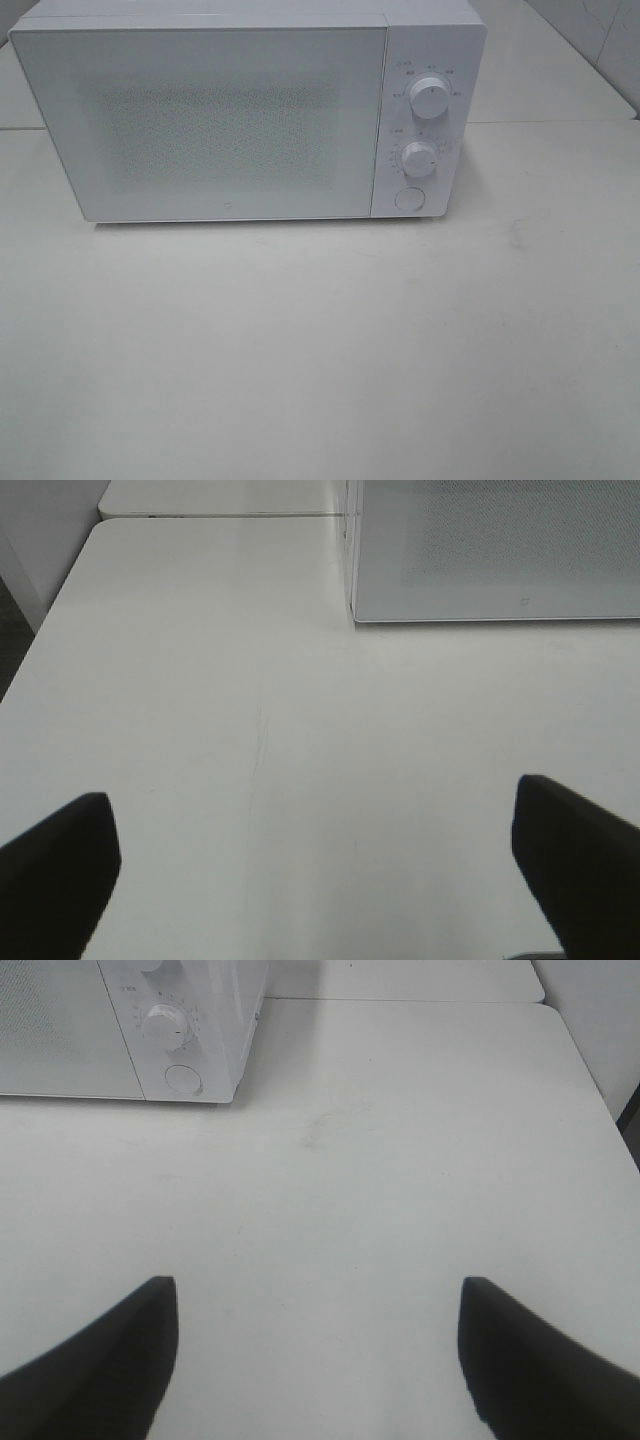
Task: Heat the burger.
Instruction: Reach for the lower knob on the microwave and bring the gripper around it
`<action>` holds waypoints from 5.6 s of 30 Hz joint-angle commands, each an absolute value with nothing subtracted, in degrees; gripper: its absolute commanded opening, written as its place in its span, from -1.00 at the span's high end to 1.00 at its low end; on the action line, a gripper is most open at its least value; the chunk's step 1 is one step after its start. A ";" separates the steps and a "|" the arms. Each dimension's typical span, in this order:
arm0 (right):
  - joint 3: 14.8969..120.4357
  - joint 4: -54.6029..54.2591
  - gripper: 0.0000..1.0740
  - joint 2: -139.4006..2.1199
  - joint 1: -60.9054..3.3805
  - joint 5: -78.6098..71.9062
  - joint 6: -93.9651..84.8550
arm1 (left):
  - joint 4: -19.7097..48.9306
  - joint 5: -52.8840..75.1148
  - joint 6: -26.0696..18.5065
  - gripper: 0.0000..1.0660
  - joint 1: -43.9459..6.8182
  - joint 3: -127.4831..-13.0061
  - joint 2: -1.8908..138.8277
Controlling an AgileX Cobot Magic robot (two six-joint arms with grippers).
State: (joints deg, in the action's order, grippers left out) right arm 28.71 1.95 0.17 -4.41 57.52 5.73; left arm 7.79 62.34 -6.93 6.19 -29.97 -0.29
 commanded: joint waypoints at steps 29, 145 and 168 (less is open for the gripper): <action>30.48 2.01 -0.40 -3.27 -4.07 54.95 4.87 | 8.25 61.59 -6.76 -0.89 6.25 -29.79 -1.60; 27.27 -49.16 -0.40 -101.99 -47.33 -69.67 -18.16 | 8.25 61.59 -6.76 -0.89 6.25 -29.79 -1.60; 42.57 -48.64 -0.40 -113.90 -40.62 -69.96 -14.50 | 8.25 61.59 -6.76 -0.89 6.25 -29.79 -1.60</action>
State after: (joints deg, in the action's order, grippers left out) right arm 42.00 -49.45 -113.85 -40.91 -69.16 -14.90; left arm 7.79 62.34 -6.93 6.19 -29.97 -0.29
